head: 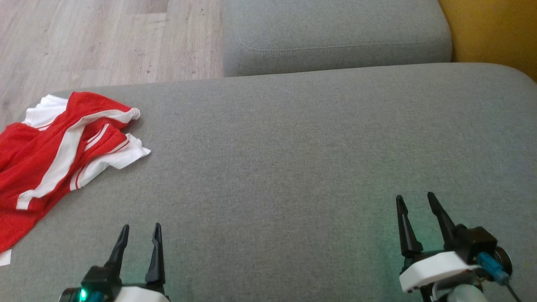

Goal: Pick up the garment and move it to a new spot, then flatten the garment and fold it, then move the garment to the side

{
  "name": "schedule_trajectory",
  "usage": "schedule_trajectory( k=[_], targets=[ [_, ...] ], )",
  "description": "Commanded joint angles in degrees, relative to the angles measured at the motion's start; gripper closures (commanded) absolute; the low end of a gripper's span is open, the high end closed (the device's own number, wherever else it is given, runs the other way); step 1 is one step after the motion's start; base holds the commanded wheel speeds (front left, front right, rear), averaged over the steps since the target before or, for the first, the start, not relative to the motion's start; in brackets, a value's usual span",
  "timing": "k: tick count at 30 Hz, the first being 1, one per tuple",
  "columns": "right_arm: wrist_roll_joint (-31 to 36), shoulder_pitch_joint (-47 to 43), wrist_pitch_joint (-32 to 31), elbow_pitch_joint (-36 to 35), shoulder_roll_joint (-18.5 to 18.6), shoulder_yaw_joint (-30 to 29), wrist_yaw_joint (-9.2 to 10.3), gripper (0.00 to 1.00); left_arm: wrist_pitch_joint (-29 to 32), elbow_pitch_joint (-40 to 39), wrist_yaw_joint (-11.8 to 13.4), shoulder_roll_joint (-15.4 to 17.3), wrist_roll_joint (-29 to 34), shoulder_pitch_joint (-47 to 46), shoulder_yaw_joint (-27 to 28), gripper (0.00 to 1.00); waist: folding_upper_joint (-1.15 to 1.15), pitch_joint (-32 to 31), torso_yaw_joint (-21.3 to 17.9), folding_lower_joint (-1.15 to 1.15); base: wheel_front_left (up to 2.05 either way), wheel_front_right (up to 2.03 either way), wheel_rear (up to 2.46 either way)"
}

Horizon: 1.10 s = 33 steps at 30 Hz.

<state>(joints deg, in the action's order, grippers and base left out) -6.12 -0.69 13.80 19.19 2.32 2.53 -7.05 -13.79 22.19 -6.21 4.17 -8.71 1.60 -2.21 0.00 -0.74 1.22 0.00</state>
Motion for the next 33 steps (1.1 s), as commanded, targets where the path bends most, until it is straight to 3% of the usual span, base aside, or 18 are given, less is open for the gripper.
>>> schedule_trajectory(
  k=[1,24,27,33],
  targets=[
    [2.13,1.10,1.17,-1.30,0.55,1.53,-0.44,0.00,-1.18,-1.09,0.47,0.77,2.18,-1.28,1.79,0.00,0.00,-0.05,0.02,0.00,0.00,0.00,0.00],
    [-0.52,0.90,1.19,0.61,0.55,0.89,-0.44,0.00,-1.21,1.63,0.02,0.66,-0.58,-2.16,3.64,0.00,0.00,-0.02,1.17,0.00,0.00,0.00,0.00],
    [-0.06,0.65,1.19,0.31,0.55,1.06,-0.44,0.00,-1.21,1.77,-0.09,0.50,-0.59,-2.76,3.14,0.00,0.00,-0.18,3.31,0.00,0.00,0.00,0.00],
    [-0.96,0.12,1.19,0.35,0.55,3.13,-0.44,0.00,-1.21,2.55,-0.13,0.35,-0.71,-2.75,2.43,0.00,0.00,-1.22,12.81,0.00,0.00,0.00,0.00]
  ],
)
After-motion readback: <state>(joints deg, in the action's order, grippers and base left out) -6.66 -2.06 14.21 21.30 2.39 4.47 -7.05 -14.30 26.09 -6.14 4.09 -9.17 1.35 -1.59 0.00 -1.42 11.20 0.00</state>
